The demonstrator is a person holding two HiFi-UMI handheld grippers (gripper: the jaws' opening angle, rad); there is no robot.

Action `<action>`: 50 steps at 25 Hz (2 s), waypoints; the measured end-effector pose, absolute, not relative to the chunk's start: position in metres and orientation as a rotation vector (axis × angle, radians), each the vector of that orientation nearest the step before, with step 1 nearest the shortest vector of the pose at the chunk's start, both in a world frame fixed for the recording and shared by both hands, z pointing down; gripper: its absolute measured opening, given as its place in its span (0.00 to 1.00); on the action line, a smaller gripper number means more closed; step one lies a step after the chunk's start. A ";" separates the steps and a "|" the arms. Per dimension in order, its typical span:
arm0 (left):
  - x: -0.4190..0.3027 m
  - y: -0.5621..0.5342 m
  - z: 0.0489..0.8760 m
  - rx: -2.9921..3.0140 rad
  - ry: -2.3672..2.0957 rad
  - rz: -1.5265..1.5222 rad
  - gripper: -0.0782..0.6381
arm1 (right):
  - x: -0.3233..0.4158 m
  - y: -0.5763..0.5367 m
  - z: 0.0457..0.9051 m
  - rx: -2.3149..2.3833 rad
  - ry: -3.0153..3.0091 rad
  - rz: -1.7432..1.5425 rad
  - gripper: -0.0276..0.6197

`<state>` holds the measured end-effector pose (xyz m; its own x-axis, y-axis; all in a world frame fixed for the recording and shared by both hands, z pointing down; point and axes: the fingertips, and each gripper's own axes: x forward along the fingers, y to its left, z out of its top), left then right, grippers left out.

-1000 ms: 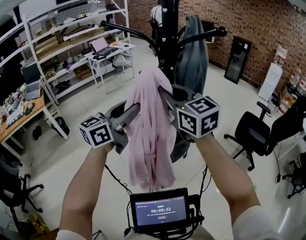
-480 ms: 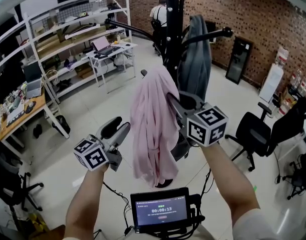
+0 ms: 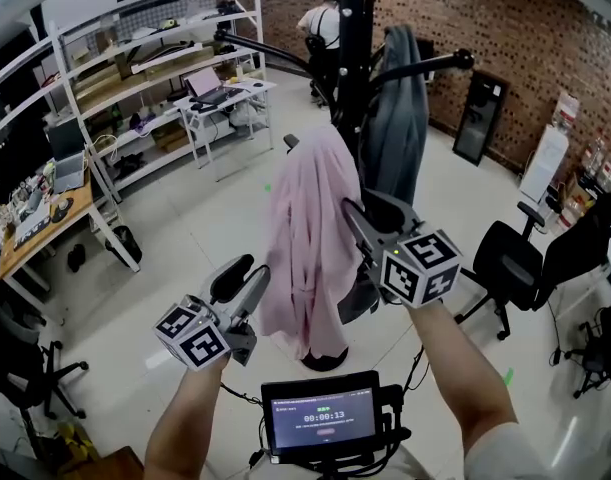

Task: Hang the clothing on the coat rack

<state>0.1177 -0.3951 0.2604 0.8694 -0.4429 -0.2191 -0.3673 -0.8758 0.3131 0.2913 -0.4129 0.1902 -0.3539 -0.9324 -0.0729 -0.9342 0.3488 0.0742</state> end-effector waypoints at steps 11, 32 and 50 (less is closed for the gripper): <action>0.130 -0.395 0.260 2.771 -0.623 -0.412 0.35 | 0.288 -0.406 0.214 -1.773 2.600 0.099 0.27; 0.149 -0.357 0.253 2.793 -0.745 -0.396 0.12 | 0.314 -0.353 0.240 -1.736 2.595 0.018 0.27; 0.169 -0.328 0.275 2.758 -0.969 -0.289 0.11 | 0.316 -0.335 0.280 -1.537 2.736 -0.070 0.22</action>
